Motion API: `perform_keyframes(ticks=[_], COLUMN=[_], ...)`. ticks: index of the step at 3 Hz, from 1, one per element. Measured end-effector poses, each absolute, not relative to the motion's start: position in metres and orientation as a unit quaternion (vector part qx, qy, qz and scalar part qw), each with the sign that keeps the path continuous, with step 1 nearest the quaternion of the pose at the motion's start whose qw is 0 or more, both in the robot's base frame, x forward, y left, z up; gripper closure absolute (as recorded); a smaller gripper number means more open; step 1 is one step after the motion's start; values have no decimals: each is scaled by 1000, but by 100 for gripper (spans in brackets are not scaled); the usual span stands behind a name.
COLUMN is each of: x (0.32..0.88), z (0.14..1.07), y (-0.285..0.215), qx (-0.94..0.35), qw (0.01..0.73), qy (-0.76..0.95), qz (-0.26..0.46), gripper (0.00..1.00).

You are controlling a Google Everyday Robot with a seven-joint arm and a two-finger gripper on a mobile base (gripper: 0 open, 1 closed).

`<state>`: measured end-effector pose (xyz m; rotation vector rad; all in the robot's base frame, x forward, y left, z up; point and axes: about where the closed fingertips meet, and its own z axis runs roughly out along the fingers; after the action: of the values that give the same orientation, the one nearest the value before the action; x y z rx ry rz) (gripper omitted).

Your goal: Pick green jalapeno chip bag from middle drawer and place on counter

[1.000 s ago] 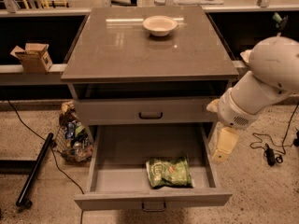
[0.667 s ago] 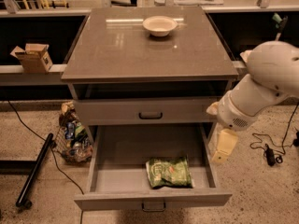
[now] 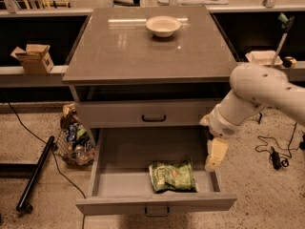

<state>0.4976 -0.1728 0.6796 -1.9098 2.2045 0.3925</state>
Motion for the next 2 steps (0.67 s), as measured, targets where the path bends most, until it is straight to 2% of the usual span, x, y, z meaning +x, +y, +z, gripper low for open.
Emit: perform_keyframes(ticks=[2], x=[531], z=[548], y=[-166], qx=[-668], qw=[117], qy=[707], qz=[203], gripper=[0])
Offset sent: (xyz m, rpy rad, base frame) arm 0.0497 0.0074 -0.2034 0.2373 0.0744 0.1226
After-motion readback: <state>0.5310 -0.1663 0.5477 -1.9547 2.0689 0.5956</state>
